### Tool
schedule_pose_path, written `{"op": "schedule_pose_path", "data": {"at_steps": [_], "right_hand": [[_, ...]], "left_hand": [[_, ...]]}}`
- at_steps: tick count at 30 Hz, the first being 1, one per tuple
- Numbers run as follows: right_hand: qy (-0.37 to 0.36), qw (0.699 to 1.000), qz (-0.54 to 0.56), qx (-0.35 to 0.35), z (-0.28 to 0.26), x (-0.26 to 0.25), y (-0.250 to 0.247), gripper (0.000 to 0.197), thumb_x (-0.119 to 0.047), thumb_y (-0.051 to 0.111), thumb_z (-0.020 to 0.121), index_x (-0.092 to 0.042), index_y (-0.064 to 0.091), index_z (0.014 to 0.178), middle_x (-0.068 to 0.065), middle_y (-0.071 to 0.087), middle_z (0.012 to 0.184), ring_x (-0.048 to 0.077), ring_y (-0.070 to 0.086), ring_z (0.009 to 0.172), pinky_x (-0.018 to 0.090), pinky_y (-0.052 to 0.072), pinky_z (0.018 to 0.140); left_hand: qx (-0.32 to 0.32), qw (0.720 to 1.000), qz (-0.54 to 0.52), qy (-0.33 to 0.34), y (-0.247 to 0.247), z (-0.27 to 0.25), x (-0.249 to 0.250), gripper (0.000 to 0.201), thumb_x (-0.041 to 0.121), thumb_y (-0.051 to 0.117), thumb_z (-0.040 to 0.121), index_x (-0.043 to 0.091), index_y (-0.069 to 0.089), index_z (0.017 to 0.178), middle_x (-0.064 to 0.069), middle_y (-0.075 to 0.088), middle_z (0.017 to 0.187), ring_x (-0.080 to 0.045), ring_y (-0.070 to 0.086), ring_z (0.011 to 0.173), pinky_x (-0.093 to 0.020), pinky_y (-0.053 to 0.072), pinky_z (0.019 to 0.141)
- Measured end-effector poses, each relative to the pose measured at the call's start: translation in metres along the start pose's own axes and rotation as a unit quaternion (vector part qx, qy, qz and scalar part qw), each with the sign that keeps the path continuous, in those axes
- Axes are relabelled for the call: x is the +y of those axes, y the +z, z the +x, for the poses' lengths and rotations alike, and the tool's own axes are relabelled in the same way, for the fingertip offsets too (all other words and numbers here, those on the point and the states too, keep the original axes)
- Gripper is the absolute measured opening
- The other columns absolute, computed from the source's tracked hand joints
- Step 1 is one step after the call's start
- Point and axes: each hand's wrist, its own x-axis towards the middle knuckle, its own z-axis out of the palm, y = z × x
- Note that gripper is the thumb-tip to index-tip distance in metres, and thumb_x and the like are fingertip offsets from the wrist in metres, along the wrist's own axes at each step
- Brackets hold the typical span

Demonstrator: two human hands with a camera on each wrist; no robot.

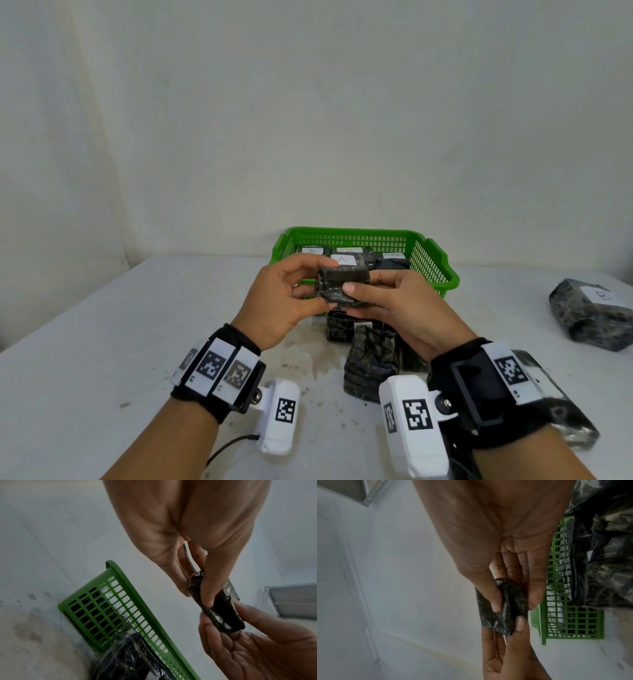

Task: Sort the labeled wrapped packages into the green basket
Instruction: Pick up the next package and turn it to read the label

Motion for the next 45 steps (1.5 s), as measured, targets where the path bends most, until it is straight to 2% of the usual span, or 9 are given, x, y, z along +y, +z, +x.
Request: {"op": "schedule_pose_path", "data": {"at_steps": [6,10,20,26,30,33,38,42,45], "right_hand": [[-0.006,1.000,-0.003,-0.024,0.001,-0.001,0.002,0.039,-0.018,0.082,0.078,0.000,0.077,0.112,0.019,0.079,0.108,0.031,0.076,0.105,0.041,0.061,0.094],[-0.019,1.000,0.000,-0.009,0.002,0.002,0.003,0.033,-0.009,0.083,0.080,0.000,0.077,0.111,0.019,0.080,0.104,0.036,0.077,0.101,0.047,0.061,0.094],[-0.031,0.999,-0.010,-0.012,0.005,0.002,-0.002,0.022,-0.005,0.080,0.083,0.001,0.076,0.104,0.020,0.079,0.105,0.038,0.076,0.105,0.039,0.063,0.089],[-0.049,0.999,-0.013,-0.019,0.003,0.002,0.001,0.046,-0.022,0.085,0.070,0.001,0.076,0.109,0.022,0.079,0.106,0.040,0.075,0.106,0.050,0.059,0.097],[-0.078,0.997,-0.021,-0.011,0.002,0.002,0.000,0.035,-0.016,0.084,0.077,0.000,0.077,0.107,0.019,0.080,0.103,0.040,0.075,0.104,0.052,0.059,0.097],[-0.098,0.993,-0.060,-0.006,0.003,0.002,-0.002,0.043,-0.023,0.088,0.069,-0.006,0.077,0.107,0.012,0.081,0.104,0.032,0.076,0.105,0.048,0.058,0.100],[-0.110,0.991,-0.079,-0.015,0.001,0.000,-0.004,0.041,-0.019,0.087,0.074,-0.008,0.076,0.111,0.005,0.080,0.109,0.021,0.076,0.106,0.038,0.057,0.102],[-0.049,0.998,-0.018,-0.040,0.001,-0.001,-0.001,0.054,-0.036,0.086,0.070,-0.008,0.075,0.115,0.018,0.076,0.118,0.029,0.075,0.109,0.046,0.059,0.100],[-0.007,0.999,-0.001,-0.049,0.001,-0.002,0.000,0.052,-0.036,0.079,0.075,-0.001,0.075,0.113,0.022,0.077,0.114,0.037,0.074,0.109,0.041,0.062,0.094]], "left_hand": [[-0.011,1.000,0.006,-0.003,0.002,-0.002,0.002,0.049,-0.020,0.075,0.070,0.002,0.066,0.113,-0.016,0.070,0.111,-0.029,0.069,0.106,-0.041,0.057,0.092],[-0.013,1.000,0.017,-0.001,0.006,-0.003,0.002,0.049,-0.018,0.077,0.070,0.002,0.066,0.113,-0.015,0.069,0.111,-0.026,0.069,0.104,-0.039,0.057,0.090],[-0.003,0.999,0.028,0.019,-0.002,-0.001,0.005,0.050,-0.022,0.075,0.068,0.001,0.066,0.112,-0.015,0.069,0.115,-0.029,0.066,0.113,-0.049,0.055,0.094],[-0.013,1.000,0.023,0.011,0.000,-0.003,0.007,0.051,-0.021,0.075,0.069,0.001,0.065,0.113,-0.015,0.069,0.114,-0.031,0.067,0.110,-0.050,0.055,0.094],[-0.044,0.999,0.002,-0.004,-0.001,-0.005,0.011,0.061,-0.022,0.072,0.073,0.003,0.057,0.127,-0.013,0.065,0.124,-0.026,0.064,0.116,-0.040,0.054,0.096],[-0.057,0.998,-0.010,-0.013,-0.002,-0.006,0.012,0.069,-0.013,0.074,0.076,0.007,0.051,0.137,-0.010,0.061,0.132,-0.024,0.060,0.123,-0.037,0.051,0.100],[-0.008,0.999,0.024,-0.026,0.000,-0.005,0.014,0.048,-0.003,0.078,0.076,0.011,0.066,0.121,-0.009,0.072,0.113,-0.024,0.070,0.106,-0.044,0.055,0.096],[0.005,0.999,0.050,-0.005,-0.002,-0.005,0.015,0.045,-0.006,0.081,0.072,0.011,0.069,0.112,-0.009,0.074,0.107,-0.025,0.072,0.100,-0.042,0.057,0.092],[0.004,0.998,0.063,0.019,-0.001,-0.006,0.015,0.045,-0.011,0.080,0.071,0.010,0.070,0.109,-0.007,0.073,0.109,-0.023,0.071,0.102,-0.038,0.057,0.092]]}}
